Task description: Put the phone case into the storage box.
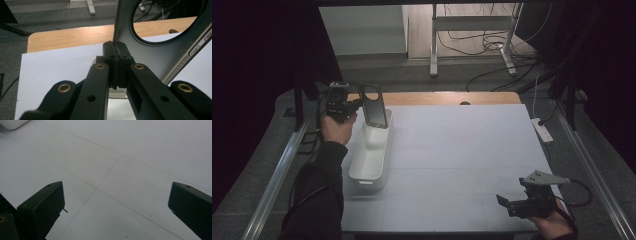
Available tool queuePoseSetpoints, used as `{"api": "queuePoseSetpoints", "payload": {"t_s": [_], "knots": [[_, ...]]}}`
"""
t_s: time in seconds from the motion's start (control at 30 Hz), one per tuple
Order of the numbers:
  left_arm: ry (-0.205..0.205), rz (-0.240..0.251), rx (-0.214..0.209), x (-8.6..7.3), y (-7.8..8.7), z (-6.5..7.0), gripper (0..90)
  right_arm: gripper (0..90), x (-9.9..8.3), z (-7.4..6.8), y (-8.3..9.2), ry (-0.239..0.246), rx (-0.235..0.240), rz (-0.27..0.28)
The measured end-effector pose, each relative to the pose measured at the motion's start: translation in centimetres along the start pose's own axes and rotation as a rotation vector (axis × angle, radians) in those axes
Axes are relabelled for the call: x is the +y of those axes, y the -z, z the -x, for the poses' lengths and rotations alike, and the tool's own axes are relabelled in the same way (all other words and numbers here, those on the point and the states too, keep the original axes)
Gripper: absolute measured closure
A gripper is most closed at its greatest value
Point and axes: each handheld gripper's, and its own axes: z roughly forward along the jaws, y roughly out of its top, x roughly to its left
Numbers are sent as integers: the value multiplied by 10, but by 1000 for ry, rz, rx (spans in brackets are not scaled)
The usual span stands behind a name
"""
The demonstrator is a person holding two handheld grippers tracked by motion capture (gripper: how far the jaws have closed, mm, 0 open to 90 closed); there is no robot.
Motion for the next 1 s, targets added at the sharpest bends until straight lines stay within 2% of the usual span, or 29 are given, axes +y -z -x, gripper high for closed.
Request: {"api": "queuePoseSetpoints", "payload": {"t_s": [0.43, 1.0], "knots": [[20, -5, 24, -3, -20, -6, 889, 12, 0, 0, 0, 0, 4, -5], [38, -22, 31, -18, -46, -12, 889, 15, 0, 1, 0, -3, 7, -4]]}}
